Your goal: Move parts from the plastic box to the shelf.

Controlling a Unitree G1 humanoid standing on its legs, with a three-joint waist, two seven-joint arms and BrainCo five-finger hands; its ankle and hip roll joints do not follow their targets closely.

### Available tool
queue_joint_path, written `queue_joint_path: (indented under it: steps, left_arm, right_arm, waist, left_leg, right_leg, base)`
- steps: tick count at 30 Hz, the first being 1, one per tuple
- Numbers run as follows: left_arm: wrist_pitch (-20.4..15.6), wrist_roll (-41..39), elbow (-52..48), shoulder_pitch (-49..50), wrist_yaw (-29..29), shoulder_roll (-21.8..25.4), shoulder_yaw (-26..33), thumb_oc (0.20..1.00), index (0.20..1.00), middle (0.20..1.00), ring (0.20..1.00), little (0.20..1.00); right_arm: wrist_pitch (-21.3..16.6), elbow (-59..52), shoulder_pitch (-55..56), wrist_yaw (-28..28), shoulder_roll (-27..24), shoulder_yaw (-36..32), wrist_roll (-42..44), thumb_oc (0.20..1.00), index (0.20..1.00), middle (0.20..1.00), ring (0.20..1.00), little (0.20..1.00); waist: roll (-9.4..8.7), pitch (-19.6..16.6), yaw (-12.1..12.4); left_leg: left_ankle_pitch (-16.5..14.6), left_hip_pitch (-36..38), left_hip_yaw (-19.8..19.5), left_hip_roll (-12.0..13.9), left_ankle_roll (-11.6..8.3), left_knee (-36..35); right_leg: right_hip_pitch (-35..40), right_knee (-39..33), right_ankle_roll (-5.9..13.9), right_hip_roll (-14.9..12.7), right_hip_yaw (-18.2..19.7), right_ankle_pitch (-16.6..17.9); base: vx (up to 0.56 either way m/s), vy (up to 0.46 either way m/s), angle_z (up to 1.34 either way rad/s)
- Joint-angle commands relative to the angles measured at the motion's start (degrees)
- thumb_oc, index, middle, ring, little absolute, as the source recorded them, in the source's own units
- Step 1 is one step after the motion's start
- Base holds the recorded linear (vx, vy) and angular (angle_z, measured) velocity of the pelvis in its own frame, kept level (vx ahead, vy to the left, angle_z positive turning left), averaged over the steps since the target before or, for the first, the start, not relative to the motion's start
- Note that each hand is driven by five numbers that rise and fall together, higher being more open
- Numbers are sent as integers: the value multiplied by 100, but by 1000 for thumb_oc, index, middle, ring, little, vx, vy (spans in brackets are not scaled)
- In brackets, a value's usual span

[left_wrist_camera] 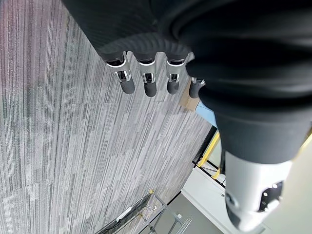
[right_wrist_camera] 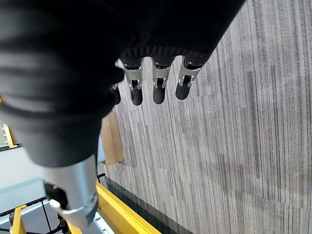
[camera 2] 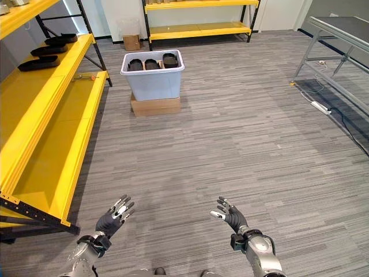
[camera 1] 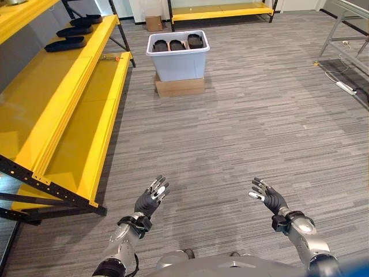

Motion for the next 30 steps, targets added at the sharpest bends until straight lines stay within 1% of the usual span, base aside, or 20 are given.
queue_joint_path:
  steps: [1,6,8,12,13,14,16,17,19,20,22,25,26,27,30]
  left_arm:
    - [-3,216,33,-251,-105,89,62,1000,1000,1000,1000,1000]
    - [186,-10,111,-246,51,43,73,1000,1000,1000,1000,1000]
    - [170,22,188,-236,35,19,100,1000,1000,1000,1000,1000]
    - [92,367,257,-252,83,31,103,1000,1000,1000,1000,1000]
    - [-12,728,302,-293,207,81,75,1000,1000,1000,1000,1000]
    - [-25,909,309,-302,269,101,66,1000,1000,1000,1000,1000]
    - [-91,1117,369,-343,379,150,17,1000,1000,1000,1000,1000]
    - [-66,1132,408,-356,420,167,1,1000,1000,1000,1000,1000]
    - [80,1040,454,-359,379,190,2,1000,1000,1000,1000,1000]
    - [235,990,465,-357,330,191,8,1000,1000,1000,1000,1000]
    - [442,944,550,-348,143,185,21,1000,1000,1000,1000,1000]
    - [592,865,605,-380,129,182,24,1000,1000,1000,1000,1000]
    - [591,158,614,-401,-178,133,38,1000,1000,1000,1000,1000]
    - [629,-451,486,-370,-334,79,110,1000,1000,1000,1000,1000]
    - [573,-483,455,-330,-362,41,212,1000,1000,1000,1000,1000]
  right_arm:
    - [-210,-90,-230,-35,-36,82,-73,1000,1000,1000,1000,1000]
    - [-195,-99,-215,3,-36,84,-129,1000,1000,1000,1000,1000]
    - [-160,-96,-206,-20,-31,78,-182,1000,1000,1000,1000,1000]
    - [-92,-69,-198,-46,-30,66,-104,1000,1000,1000,1000,1000]
    - [84,-55,-174,76,7,73,327,1000,1000,1000,1000,1000]
    - [237,-62,-168,94,17,66,553,1000,1000,1000,1000,1000]
    - [350,50,-170,-78,68,-32,723,1000,1000,1000,1000,1000]
    - [327,164,-202,-85,68,-81,766,1000,1000,1000,1000,1000]
    - [268,308,-231,-2,73,-113,697,1000,1000,1000,1000,1000]
    - [281,356,-231,37,66,-140,688,1000,1000,1000,1000,1000]
    - [393,495,-267,90,95,-204,825,1000,1000,1000,1000,1000]
    - [400,573,-312,104,112,-200,776,1000,1000,1000,1000,1000]
    - [363,585,-332,94,123,-168,760,1000,1000,1000,1000,1000]
    - [343,590,-327,74,139,-167,813,1000,1000,1000,1000,1000]
    - [367,610,-315,-34,165,-226,853,1000,1000,1000,1000,1000]
  waist:
    - [-200,-29,26]
    - [-198,-26,32]
    - [-206,-27,39]
    - [-219,-26,49]
    - [-217,-13,45]
    - [-218,-12,45]
    - [-208,-16,37]
    - [-191,-15,41]
    - [-180,-13,41]
    - [-175,-10,41]
    - [-171,-1,66]
    - [-167,7,79]
    - [-160,22,82]
    - [-156,25,84]
    - [-160,10,84]
  left_leg:
    - [105,-17,-233,435,-557,77]
    - [89,-1,-247,408,-539,66]
    - [87,-6,-260,392,-528,81]
    - [69,-18,-278,349,-495,95]
    - [58,-22,-268,333,-471,119]
    - [56,-27,-270,328,-468,129]
    - [48,-24,-278,309,-457,132]
    - [45,-10,-288,300,-446,127]
    - [32,9,-270,287,-426,138]
    - [18,1,-272,274,-414,157]
    - [-36,-24,-325,198,-358,241]
    - [-73,-54,-340,159,-325,324]
    - [-93,-59,-342,142,-294,364]
    - [-95,-41,-345,140,-286,343]
    - [-90,-5,-372,124,-288,307]
  right_leg:
    - [202,-309,699,-685,249,463]
    - [214,-300,712,-692,243,456]
    - [210,-263,716,-695,249,443]
    - [193,-200,729,-703,277,419]
    - [171,-142,745,-717,284,404]
    - [168,-131,747,-719,287,400]
    - [159,-78,751,-711,305,373]
    - [165,-51,749,-704,315,357]
    - [174,2,749,-702,316,322]
    - [163,32,749,-703,320,307]
    - [131,141,755,-716,349,280]
    - [100,222,753,-715,379,256]
    - [96,274,731,-687,388,227]
    - [116,279,713,-660,398,201]
    - [145,288,700,-634,427,178]
  base:
    - [0,0,0]
    - [20,36,1]
    - [42,67,1]
    - [29,58,2]
    - [37,80,2]
    - [26,63,2]
    - [29,51,1]
    - [49,67,1]
    - [48,54,3]
    - [43,43,3]
    - [53,35,1]
    - [14,5,0]
    - [0,0,0]
    - [13,31,1]
    - [28,62,-1]
